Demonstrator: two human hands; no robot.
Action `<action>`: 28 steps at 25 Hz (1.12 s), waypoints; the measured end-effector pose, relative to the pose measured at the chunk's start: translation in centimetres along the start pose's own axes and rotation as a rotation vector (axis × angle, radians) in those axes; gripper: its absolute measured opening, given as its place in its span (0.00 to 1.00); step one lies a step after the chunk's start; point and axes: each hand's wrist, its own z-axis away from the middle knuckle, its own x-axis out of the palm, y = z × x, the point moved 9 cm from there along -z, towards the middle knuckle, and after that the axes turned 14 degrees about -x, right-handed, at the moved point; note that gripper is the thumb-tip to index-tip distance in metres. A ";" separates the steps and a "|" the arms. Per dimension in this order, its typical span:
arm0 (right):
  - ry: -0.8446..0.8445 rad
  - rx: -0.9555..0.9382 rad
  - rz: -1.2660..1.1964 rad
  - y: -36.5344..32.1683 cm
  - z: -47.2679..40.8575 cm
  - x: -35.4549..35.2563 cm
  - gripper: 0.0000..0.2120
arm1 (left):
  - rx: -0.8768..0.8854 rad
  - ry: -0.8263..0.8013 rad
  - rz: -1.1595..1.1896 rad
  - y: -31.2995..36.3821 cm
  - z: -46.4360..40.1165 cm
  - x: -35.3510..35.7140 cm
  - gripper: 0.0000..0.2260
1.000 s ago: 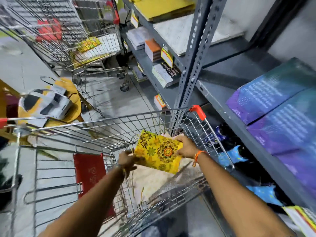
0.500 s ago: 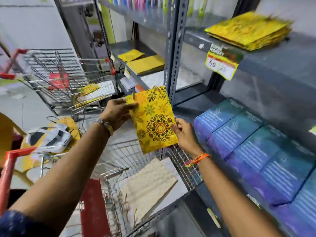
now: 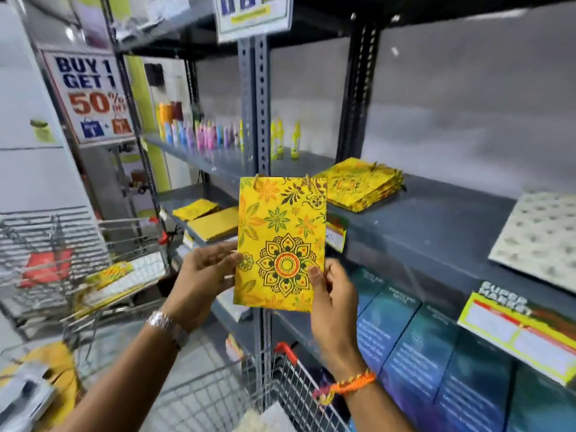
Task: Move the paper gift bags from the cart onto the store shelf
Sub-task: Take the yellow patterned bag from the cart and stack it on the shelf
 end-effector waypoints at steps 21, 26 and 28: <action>0.174 0.241 0.759 1.0 -21.8 -9.3 0.19 | 0.340 0.216 -0.907 15.7 -20.2 17.3 0.09; 0.128 0.294 0.794 1.4 -21.5 -9.2 0.15 | 0.351 0.197 -0.991 14.7 -19.8 17.8 0.09; 0.147 0.309 0.764 1.1 -21.2 -9.4 0.16 | 0.357 0.184 -1.004 14.9 -19.4 17.8 0.09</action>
